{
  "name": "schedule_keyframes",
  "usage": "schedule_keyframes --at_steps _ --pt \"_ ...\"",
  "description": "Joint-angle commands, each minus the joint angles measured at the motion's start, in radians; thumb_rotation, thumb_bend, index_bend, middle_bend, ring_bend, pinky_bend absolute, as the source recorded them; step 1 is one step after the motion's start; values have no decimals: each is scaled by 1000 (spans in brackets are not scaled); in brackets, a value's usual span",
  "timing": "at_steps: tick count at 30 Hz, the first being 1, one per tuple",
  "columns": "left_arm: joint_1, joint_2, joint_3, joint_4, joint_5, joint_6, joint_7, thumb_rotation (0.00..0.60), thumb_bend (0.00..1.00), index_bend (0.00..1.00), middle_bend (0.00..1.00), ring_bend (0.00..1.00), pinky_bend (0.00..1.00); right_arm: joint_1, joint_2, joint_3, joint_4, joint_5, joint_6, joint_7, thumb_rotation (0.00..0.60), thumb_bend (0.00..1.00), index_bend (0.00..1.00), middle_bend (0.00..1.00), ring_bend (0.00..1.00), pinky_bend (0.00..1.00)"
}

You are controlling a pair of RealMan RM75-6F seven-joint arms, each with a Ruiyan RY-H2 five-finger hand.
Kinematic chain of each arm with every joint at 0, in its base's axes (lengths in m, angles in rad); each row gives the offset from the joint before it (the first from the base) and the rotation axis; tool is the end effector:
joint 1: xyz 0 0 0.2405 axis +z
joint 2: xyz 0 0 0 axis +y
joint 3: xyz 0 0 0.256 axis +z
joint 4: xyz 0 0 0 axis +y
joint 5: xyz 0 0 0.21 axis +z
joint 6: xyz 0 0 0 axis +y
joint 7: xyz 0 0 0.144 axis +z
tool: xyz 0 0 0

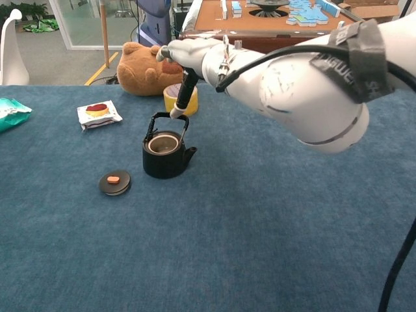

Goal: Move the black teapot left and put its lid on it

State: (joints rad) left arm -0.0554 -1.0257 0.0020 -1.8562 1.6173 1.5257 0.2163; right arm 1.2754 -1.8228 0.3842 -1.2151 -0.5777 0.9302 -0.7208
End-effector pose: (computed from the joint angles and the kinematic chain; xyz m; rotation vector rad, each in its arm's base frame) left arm -0.2598 0.1579 0.1620 -1.4947 -0.8234 -0.8982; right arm 0.0313 -0.4120 -0.0677 1.8693 -0.8233 0.9385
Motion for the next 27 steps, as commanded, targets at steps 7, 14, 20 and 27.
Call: schedule_keyframes --at_steps 7,14,20,27 --pt "-75 10 -24 74 -12 -96 -83 600 198 94 0 2 61 -234 282 -126 -424 -226 209 77 600 0 60 150 0 0" --pt "-168 -2 -61 144 -35 -204 -136 600 196 114 25 50 61 -416 442 -239 -595 -401 389 130 600 0 60 166 0 5" --pt "-248 -27 -84 186 -59 -302 -164 600 196 154 54 64 61 -565 545 -307 -654 -502 500 222 600 0 65 178 0 11" --pt "-362 -55 -100 194 -104 -469 -135 600 196 202 60 65 62 -668 622 -328 -691 -574 571 257 600 0 65 178 0 11"
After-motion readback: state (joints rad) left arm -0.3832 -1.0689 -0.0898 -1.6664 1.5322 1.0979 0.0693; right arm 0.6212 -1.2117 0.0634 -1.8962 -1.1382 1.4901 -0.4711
